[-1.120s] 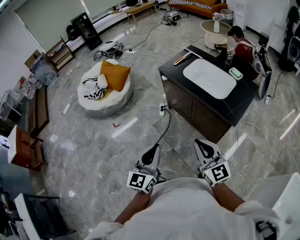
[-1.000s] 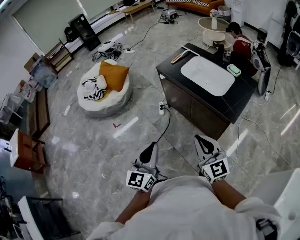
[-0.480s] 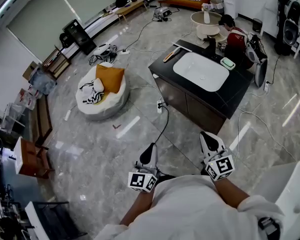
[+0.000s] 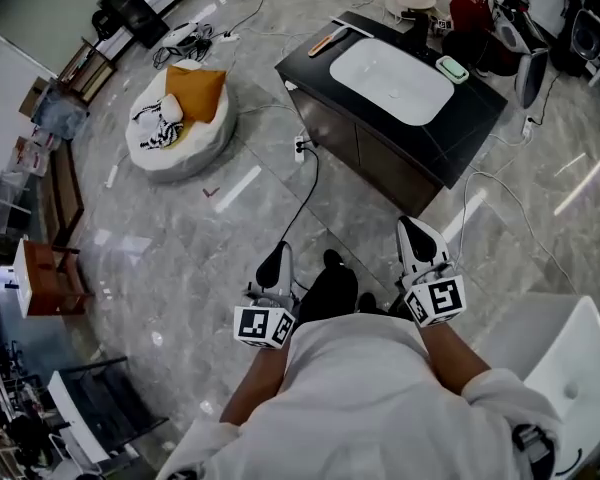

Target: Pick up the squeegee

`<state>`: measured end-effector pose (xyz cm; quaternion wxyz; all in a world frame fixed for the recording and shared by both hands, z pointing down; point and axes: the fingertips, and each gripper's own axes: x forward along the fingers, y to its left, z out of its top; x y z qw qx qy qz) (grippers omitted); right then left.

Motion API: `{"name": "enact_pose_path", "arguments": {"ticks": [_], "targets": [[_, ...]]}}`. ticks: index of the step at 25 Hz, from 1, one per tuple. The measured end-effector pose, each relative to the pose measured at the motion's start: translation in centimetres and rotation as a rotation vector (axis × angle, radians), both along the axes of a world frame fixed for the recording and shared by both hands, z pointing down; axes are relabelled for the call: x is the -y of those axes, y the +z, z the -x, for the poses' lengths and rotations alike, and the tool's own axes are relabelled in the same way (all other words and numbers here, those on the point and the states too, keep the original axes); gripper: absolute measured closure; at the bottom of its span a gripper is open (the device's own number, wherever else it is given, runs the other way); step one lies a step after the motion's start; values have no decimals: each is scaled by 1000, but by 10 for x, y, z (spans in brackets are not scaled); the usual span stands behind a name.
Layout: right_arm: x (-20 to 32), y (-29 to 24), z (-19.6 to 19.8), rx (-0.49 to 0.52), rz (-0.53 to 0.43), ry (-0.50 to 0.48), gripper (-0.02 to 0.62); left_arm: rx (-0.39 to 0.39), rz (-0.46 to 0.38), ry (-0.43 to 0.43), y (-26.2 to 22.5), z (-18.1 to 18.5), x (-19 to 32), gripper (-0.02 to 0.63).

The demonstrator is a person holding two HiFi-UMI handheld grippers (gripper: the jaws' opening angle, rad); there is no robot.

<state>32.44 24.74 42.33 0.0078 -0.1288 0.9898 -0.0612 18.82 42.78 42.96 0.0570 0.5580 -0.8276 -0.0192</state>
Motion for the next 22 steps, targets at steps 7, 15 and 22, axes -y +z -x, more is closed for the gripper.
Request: {"name": "enact_pose_path", "arguments": {"ticks": [7, 15, 22], "targets": [[35, 12, 25, -31, 13, 27, 580, -37, -2, -10, 16, 36, 29, 591], [78, 24, 97, -66, 87, 44, 580, -79, -26, -33, 20, 115, 71, 591], [118, 12, 178, -101, 48, 40, 580, -60, -20, 17, 9, 195, 123, 591]]}}
